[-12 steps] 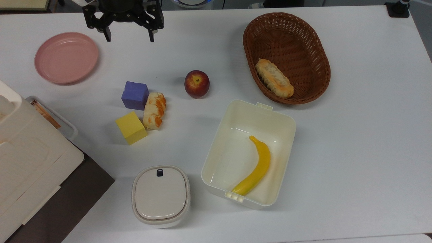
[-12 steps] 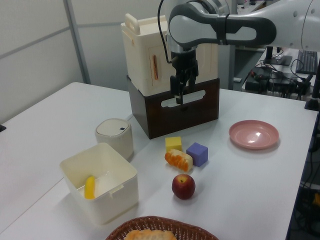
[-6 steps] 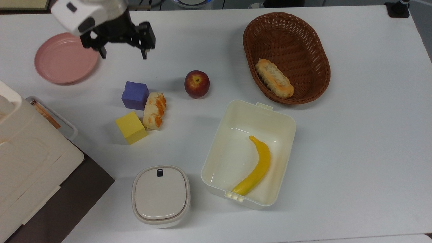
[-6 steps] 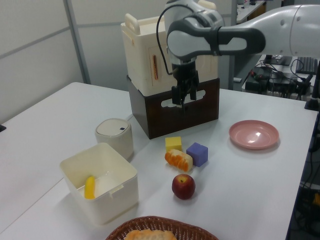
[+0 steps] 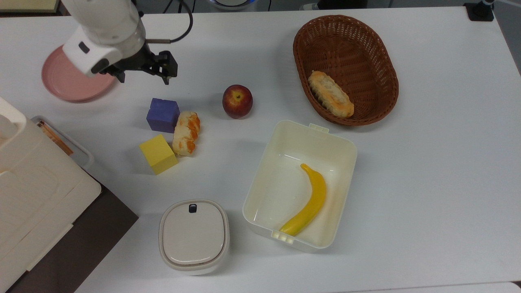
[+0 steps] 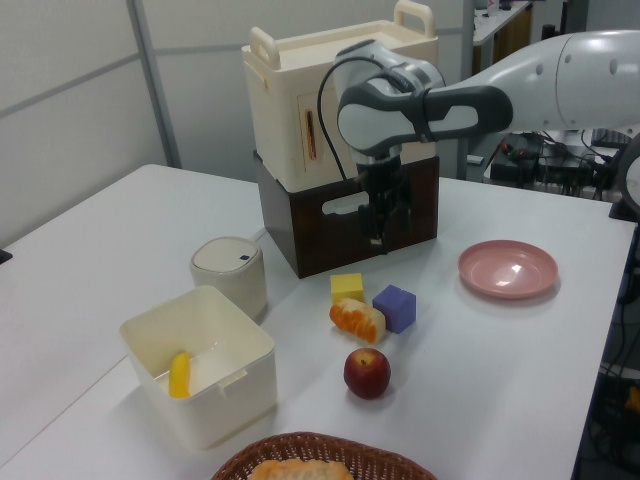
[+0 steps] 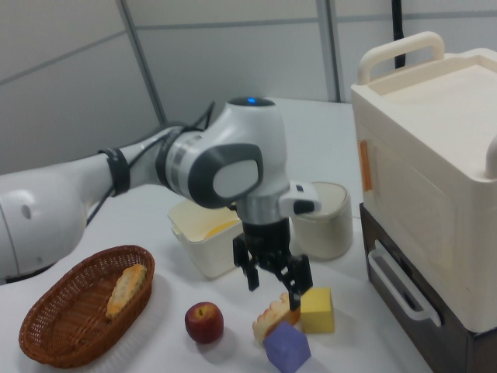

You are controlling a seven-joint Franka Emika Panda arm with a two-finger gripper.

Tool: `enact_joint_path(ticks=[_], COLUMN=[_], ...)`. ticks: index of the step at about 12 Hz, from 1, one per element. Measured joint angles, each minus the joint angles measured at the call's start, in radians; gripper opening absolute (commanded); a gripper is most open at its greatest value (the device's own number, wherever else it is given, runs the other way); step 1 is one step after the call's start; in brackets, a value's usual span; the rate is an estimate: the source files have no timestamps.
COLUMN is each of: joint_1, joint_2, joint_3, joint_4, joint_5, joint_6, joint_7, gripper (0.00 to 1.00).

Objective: Put the purple cube on a plate
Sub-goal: 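Lower the open gripper onto the purple cube and close on it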

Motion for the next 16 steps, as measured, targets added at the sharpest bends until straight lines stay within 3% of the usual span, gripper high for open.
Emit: enact_joint_path(ticks=[7, 14, 15, 16], joint_1=[-0.012, -0.004, -0.002, -0.001], joint_2=[0.138, 0.191, 0.193, 0.194], joint_3=[-0.003, 0.000, 0.001, 0.002], joint_4=[-0.032, -0.049, -0.049, -0.049], joint_5=[0.000, -0.001, -0.001, -0.001], joint_6=[0.000, 0.025, 0.039, 0.051], joint_7=[0.000, 0.004, 0.012, 0.021], gripper=[1.00, 1.00, 0.91, 0.75])
